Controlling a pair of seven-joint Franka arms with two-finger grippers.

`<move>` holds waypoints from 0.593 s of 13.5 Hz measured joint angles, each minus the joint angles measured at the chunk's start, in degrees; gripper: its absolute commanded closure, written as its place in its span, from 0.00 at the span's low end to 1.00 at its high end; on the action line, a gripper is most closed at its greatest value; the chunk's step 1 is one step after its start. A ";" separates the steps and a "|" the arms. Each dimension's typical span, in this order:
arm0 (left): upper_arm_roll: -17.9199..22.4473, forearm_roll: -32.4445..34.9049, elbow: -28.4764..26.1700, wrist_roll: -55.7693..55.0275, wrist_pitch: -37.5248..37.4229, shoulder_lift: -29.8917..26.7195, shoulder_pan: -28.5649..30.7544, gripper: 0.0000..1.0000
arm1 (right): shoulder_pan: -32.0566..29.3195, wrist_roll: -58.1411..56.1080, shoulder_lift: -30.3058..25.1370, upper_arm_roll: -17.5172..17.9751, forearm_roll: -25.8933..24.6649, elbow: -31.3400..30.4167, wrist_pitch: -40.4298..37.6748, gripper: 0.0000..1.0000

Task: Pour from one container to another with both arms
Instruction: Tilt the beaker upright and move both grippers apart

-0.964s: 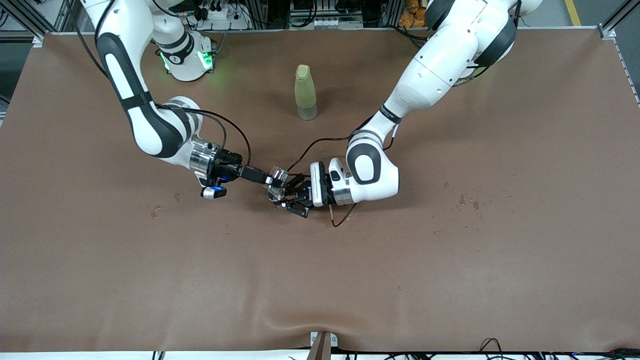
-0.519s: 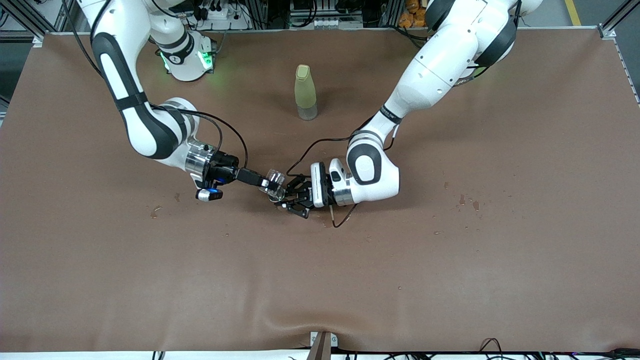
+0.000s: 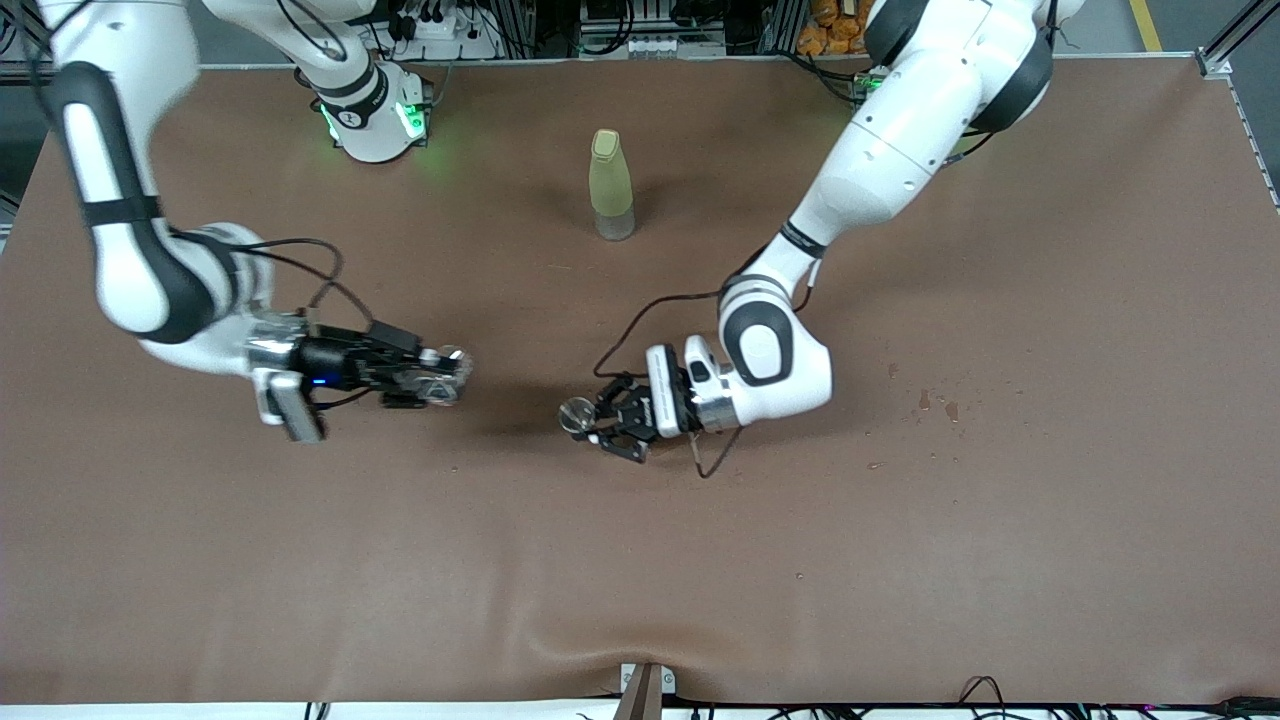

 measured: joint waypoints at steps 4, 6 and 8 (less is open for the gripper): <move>-0.09 6.48 -5.52 2.59 -8.22 -1.98 7.55 1.00 | -10.13 -28.00 2.59 -0.10 -11.00 0.96 -3.74 1.00; -0.13 7.59 -10.57 6.94 -11.77 -3.96 11.85 1.00 | -16.16 -39.73 6.77 -0.17 -15.28 2.78 -8.13 1.00; -0.15 9.60 -15.97 9.78 -15.12 -7.01 16.03 1.00 | -21.66 -48.05 12.27 -0.22 -18.20 5.60 -12.52 1.00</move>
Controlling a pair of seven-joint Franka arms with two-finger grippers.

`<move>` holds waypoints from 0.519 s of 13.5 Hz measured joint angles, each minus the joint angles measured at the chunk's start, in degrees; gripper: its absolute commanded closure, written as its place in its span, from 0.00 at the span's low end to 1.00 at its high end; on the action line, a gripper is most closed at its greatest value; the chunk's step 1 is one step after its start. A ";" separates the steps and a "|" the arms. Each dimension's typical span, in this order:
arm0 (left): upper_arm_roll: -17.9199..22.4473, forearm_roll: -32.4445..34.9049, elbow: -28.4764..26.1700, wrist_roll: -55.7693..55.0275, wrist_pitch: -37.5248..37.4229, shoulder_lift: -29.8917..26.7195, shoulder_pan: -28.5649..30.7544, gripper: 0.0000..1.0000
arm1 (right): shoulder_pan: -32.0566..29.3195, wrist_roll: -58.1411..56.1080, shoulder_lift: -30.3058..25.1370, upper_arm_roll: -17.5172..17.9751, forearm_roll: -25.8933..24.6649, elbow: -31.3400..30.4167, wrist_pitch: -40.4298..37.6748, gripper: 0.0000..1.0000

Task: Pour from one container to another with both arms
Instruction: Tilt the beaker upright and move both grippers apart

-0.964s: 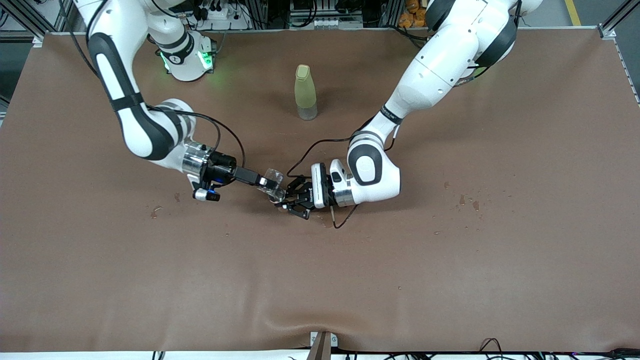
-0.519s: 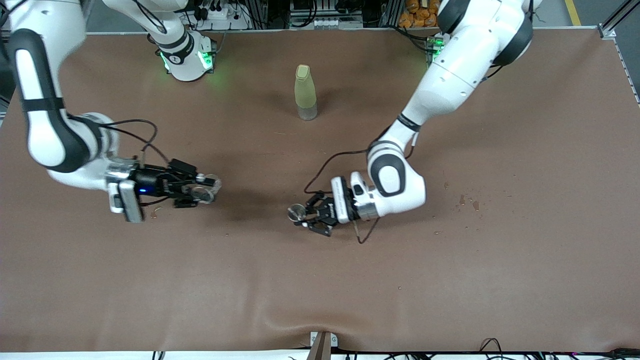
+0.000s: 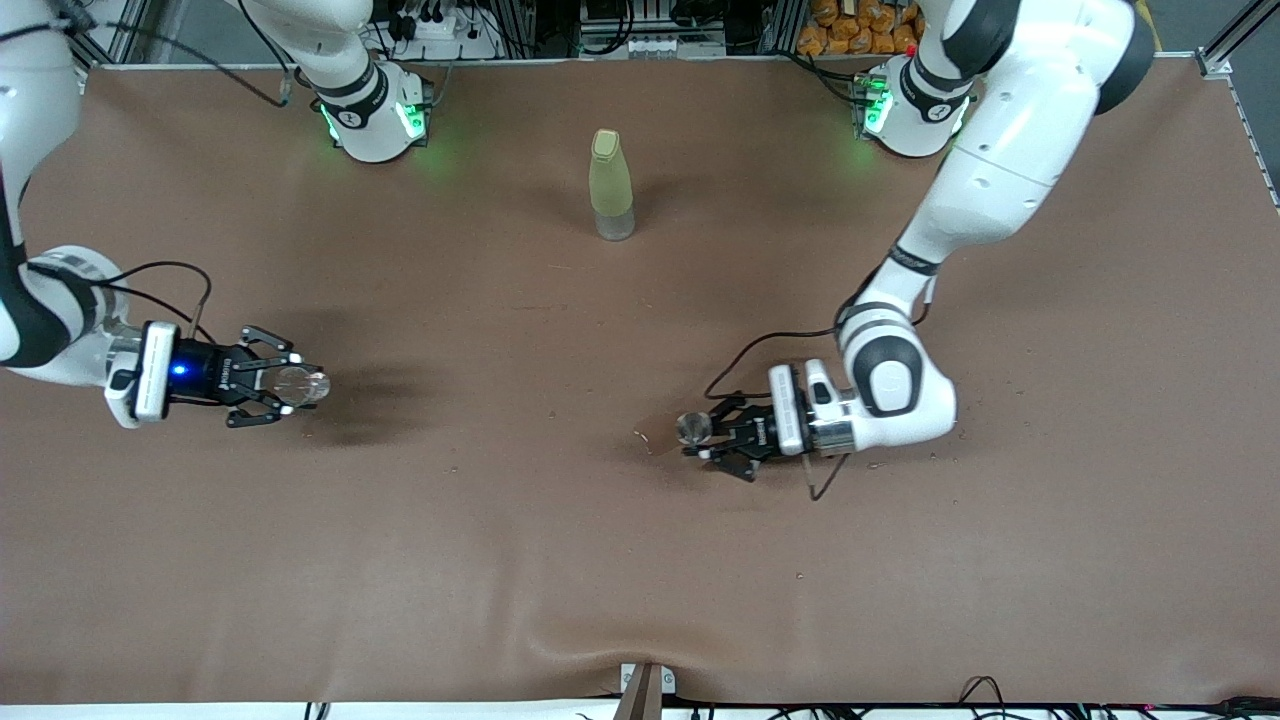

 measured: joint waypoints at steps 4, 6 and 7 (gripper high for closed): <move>0.05 10.97 -4.74 0.32 -10.91 -2.93 10.14 1.00 | -6.56 -11.99 9.42 0.03 -5.63 6.46 -1.72 1.00; 0.03 17.89 -5.02 0.37 -15.92 -3.00 16.28 1.00 | -8.26 -17.41 12.86 0.01 -6.14 7.19 -1.73 0.97; 0.03 20.54 -5.09 0.42 -18.25 -3.02 19.19 1.00 | -8.88 -19.51 14.54 0.00 -6.18 7.37 -1.73 0.94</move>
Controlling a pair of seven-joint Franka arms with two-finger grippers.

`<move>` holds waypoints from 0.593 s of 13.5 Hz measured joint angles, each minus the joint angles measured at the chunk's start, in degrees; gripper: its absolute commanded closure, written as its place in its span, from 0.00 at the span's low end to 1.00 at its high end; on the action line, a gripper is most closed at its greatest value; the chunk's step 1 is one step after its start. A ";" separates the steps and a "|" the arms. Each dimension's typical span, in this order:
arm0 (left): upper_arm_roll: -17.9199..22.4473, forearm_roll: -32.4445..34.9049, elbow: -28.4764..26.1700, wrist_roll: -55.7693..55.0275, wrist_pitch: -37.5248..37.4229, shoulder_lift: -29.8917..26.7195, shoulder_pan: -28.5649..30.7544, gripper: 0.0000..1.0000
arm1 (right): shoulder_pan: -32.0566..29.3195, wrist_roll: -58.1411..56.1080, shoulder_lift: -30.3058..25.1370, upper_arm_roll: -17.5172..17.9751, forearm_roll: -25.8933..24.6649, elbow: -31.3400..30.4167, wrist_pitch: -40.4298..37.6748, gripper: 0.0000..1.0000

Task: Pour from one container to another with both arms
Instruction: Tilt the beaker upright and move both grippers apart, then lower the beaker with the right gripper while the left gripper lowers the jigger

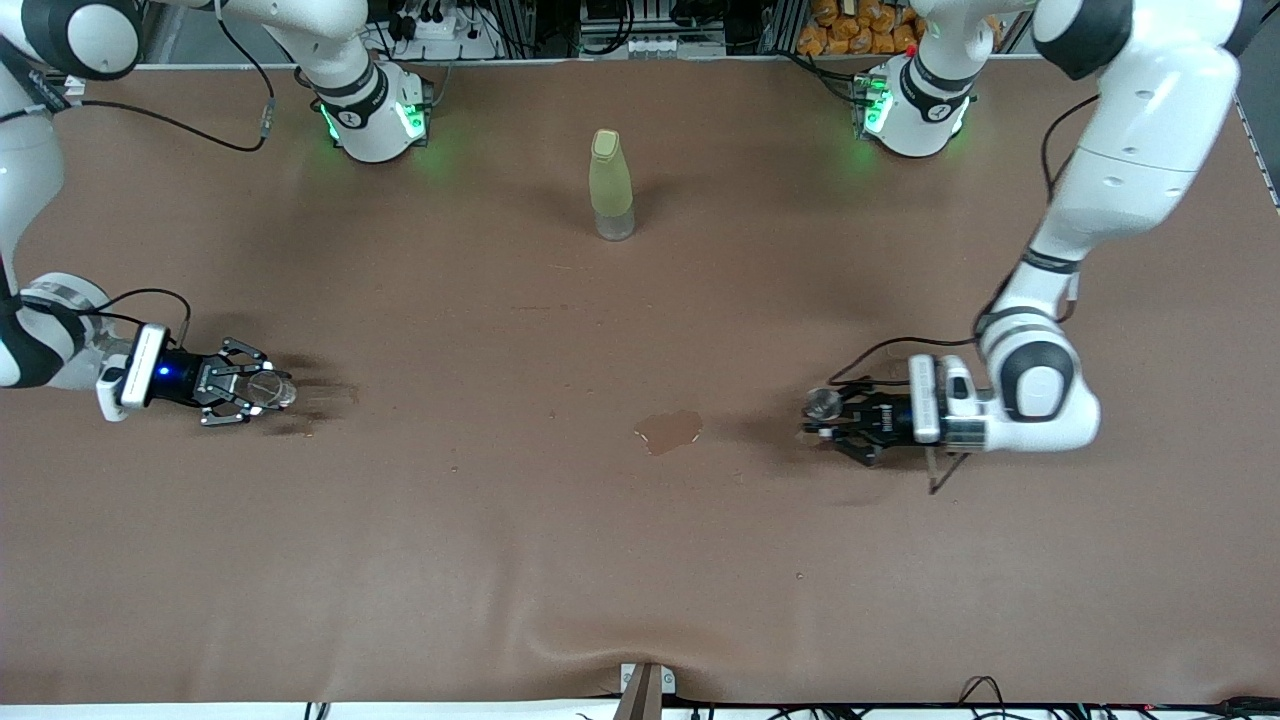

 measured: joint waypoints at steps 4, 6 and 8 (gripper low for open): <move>0.01 7.14 -0.27 0.06 -5.19 -0.04 9.01 1.00 | -1.02 -3.81 6.12 -0.02 -0.56 4.52 0.08 0.85; 0.03 9.73 -0.38 0.06 -6.48 -0.04 12.66 1.00 | -2.33 -4.82 8.46 -0.02 -1.32 7.02 -0.32 0.72; 0.06 11.69 -0.51 0.06 -7.58 -0.04 16.57 1.00 | -3.26 -5.35 9.53 0.00 -1.47 7.80 -1.09 0.46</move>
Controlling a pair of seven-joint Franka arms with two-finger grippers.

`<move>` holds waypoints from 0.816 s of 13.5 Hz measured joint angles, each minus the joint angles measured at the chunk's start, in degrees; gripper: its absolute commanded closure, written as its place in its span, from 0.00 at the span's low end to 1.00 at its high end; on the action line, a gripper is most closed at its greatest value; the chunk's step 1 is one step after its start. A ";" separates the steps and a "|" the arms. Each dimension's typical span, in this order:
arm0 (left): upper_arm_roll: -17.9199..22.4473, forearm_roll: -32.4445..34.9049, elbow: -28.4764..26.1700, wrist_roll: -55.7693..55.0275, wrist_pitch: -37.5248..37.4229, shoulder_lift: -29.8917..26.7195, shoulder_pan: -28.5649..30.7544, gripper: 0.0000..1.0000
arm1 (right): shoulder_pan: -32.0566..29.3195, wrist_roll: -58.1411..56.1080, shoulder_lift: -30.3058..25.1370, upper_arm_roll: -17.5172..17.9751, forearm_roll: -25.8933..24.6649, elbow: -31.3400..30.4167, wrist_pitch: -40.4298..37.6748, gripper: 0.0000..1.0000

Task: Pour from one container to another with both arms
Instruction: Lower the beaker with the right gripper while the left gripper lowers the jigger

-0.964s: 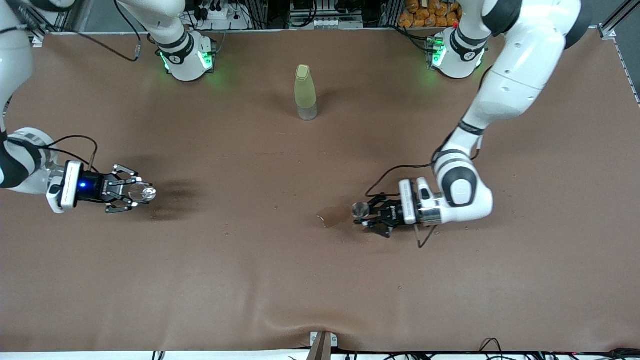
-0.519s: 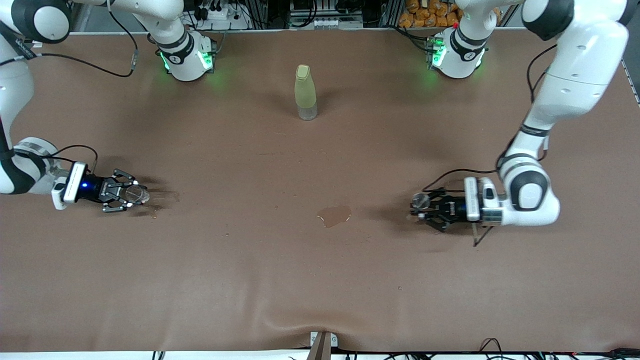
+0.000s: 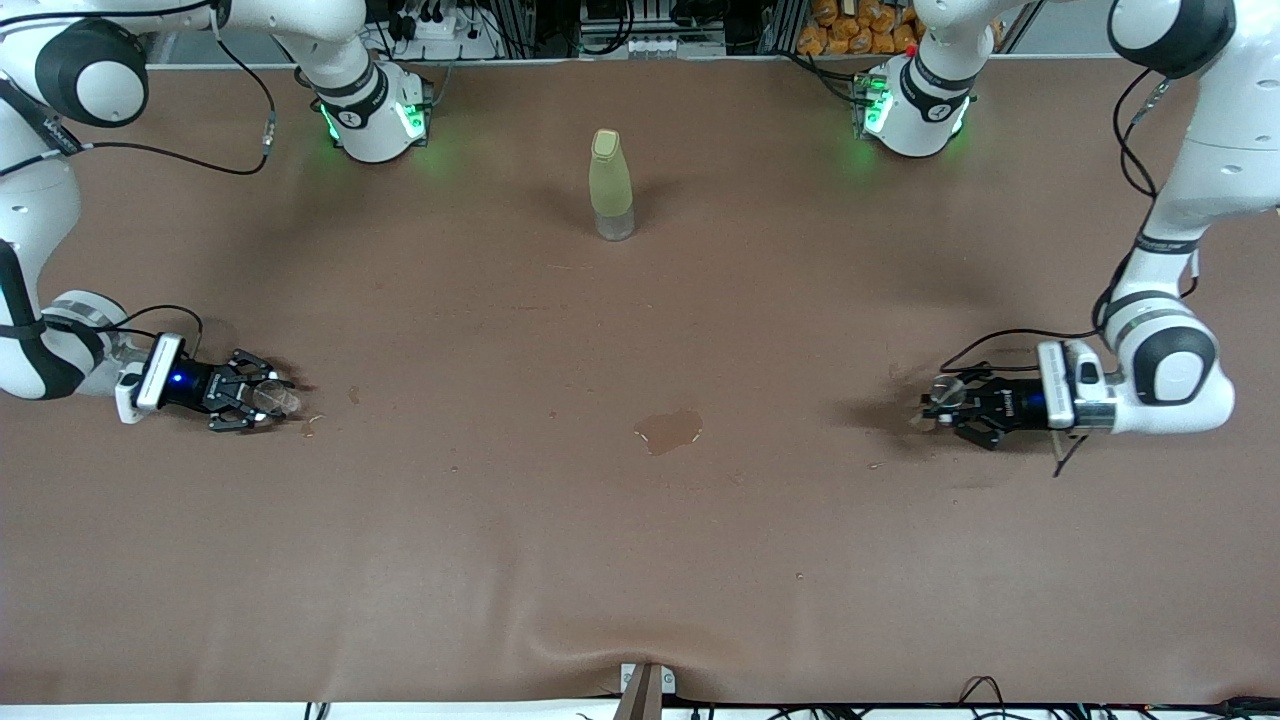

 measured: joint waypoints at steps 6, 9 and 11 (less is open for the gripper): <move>0.19 1.54 -1.01 0.00 -1.43 2.68 7.20 1.00 | -0.56 -0.01 0.32 0.13 0.00 1.63 -3.12 0.00; 0.23 1.54 -1.06 0.00 -1.72 5.63 8.11 1.00 | -1.22 2.24 -0.46 0.11 -0.18 2.89 -5.77 0.00; 0.20 1.54 -1.04 0.00 -1.75 5.91 8.14 1.00 | -1.48 7.06 -2.19 0.06 -2.32 4.40 -6.39 0.00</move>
